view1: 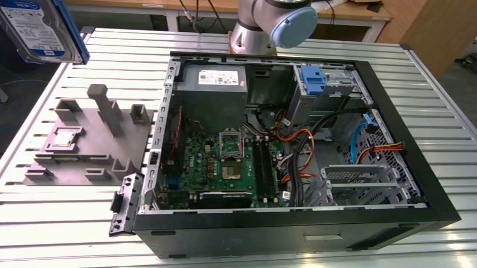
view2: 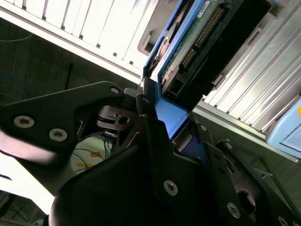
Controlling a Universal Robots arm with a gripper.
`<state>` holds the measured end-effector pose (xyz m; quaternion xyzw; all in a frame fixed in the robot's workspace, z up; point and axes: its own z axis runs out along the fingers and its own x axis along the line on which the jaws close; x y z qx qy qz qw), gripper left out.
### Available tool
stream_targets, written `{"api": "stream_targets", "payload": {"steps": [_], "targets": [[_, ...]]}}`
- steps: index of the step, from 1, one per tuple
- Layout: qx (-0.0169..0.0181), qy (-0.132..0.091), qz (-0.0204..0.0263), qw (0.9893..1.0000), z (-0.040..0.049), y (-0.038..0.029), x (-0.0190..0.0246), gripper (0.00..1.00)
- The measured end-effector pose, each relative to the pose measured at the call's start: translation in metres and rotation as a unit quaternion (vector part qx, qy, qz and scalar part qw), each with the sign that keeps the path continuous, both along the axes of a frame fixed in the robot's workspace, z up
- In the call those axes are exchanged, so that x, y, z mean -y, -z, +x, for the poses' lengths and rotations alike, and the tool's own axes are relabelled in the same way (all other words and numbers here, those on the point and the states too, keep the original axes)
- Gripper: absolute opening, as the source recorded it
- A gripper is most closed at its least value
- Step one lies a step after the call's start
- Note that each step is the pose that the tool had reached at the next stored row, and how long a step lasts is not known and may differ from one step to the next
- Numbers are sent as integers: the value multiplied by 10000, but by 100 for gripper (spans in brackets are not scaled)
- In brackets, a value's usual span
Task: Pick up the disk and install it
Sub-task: 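Pick up the disk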
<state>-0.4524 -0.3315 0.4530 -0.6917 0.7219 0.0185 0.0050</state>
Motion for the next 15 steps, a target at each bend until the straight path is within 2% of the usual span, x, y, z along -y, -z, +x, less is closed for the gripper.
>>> {"api": "stream_targets", "payload": {"steps": [15], "targets": [[0,0,0,10000,0,-118,0,37]]}}
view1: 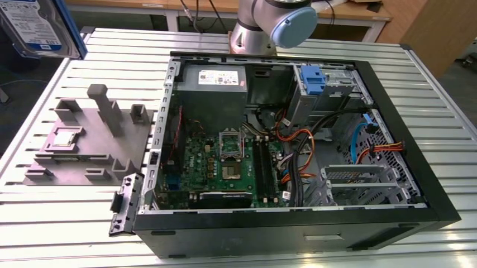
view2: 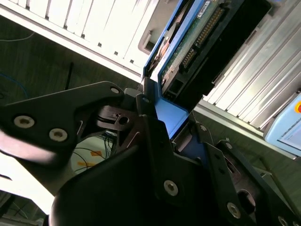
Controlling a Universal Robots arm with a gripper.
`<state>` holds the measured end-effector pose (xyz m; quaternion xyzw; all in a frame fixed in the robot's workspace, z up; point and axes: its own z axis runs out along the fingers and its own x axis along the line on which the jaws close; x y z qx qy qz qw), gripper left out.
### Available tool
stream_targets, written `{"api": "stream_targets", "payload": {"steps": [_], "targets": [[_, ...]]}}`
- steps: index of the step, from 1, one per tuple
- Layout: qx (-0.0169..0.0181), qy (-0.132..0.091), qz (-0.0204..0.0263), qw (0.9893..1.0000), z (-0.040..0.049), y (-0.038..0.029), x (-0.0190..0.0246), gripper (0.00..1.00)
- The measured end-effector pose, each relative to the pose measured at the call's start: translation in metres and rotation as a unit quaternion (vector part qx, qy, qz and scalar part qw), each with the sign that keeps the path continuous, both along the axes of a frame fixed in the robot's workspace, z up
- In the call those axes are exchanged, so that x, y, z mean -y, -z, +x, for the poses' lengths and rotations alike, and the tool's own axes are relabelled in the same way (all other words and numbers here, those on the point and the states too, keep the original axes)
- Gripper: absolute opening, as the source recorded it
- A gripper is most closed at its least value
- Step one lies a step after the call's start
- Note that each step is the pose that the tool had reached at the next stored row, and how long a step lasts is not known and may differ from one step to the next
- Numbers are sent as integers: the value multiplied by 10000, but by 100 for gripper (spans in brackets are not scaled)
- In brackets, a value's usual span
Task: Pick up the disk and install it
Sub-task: 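Pick up the disk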
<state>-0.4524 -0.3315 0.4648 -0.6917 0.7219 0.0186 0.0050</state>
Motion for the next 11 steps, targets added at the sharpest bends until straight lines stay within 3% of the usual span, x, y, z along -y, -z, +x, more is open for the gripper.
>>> {"api": "stream_targets", "payload": {"steps": [11], "targets": [[0,0,0,10000,0,-100,0,37]]}}
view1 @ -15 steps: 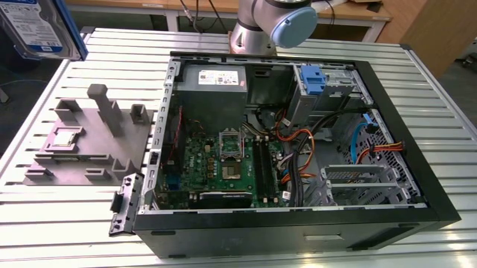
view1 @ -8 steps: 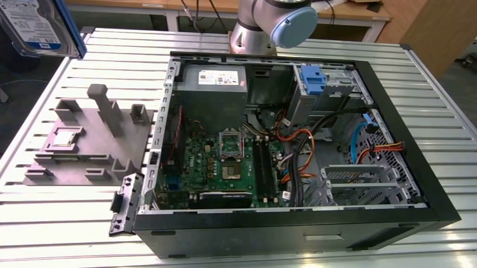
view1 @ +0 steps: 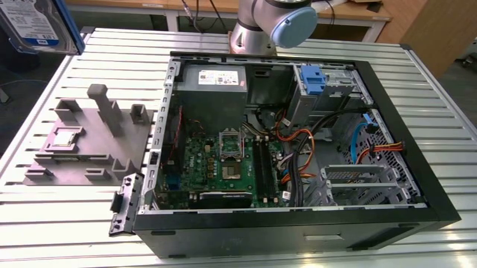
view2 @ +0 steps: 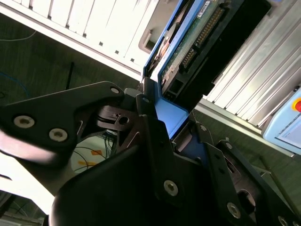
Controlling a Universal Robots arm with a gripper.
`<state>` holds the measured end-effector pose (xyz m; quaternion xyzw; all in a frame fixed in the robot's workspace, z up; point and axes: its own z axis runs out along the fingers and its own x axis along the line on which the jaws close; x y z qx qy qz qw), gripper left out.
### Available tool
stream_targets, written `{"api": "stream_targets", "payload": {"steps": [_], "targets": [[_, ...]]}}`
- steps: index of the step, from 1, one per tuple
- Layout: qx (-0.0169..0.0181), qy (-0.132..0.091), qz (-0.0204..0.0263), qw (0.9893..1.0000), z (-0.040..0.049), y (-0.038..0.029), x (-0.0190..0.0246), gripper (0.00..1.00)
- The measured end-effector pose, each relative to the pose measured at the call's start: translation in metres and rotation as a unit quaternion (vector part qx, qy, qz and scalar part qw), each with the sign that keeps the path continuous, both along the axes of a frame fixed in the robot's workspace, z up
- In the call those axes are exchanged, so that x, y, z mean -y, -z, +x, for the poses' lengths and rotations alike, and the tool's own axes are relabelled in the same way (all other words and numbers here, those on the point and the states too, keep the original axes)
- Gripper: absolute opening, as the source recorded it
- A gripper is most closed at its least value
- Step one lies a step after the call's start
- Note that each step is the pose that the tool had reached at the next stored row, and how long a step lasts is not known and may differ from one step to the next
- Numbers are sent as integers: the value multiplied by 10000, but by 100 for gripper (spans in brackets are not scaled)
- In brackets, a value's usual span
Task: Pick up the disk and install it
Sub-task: 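Pick up the disk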
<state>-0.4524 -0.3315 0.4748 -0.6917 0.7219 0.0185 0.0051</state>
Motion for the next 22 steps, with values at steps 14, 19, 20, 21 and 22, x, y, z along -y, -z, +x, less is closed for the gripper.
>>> {"api": "stream_targets", "payload": {"steps": [14,19,20,21,22], "targets": [[0,0,0,10000,0,-95,0,37],[-1,0,0,10000,11,-96,0,37],[0,0,0,10000,14,-95,0,37],[0,0,0,10000,19,-96,0,37],[0,0,0,10000,24,-95,0,37]]}}
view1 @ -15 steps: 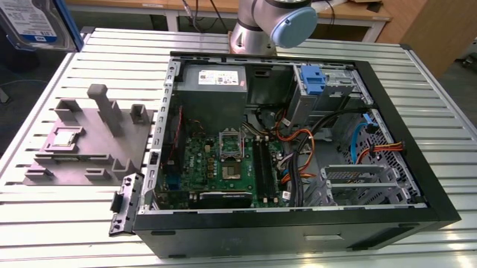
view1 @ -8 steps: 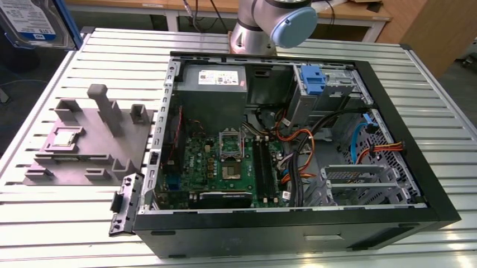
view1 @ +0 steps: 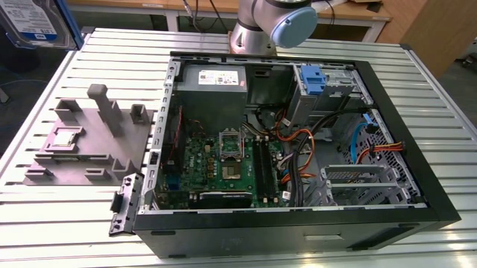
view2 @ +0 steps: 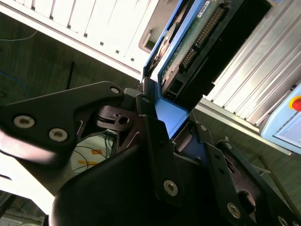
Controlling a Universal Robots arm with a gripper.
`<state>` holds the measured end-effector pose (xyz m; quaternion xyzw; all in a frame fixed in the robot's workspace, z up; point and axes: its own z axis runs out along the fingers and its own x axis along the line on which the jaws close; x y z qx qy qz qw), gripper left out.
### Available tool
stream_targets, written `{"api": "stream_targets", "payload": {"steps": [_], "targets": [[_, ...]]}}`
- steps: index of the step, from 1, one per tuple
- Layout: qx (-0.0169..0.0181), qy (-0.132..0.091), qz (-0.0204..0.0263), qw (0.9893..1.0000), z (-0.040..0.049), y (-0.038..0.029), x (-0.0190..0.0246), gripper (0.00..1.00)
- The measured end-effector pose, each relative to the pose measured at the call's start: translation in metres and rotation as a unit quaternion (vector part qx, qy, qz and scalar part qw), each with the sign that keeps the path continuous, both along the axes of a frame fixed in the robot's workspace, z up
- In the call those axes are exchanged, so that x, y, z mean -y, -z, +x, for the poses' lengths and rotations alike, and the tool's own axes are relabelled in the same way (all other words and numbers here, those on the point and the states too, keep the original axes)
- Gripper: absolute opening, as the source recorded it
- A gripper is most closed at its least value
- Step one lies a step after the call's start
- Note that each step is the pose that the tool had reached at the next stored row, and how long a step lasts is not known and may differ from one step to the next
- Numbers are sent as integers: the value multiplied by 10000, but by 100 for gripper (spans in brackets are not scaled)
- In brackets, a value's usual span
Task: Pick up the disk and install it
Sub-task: 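Pick up the disk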
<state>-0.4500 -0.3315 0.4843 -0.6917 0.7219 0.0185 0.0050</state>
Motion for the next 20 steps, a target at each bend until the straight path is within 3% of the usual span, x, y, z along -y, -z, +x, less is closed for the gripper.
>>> {"api": "stream_targets", "payload": {"steps": [11,20], "targets": [[1,0,0,10000,33,-1,0,37],[0,0,0,10000,34,-62,0,37]]}}
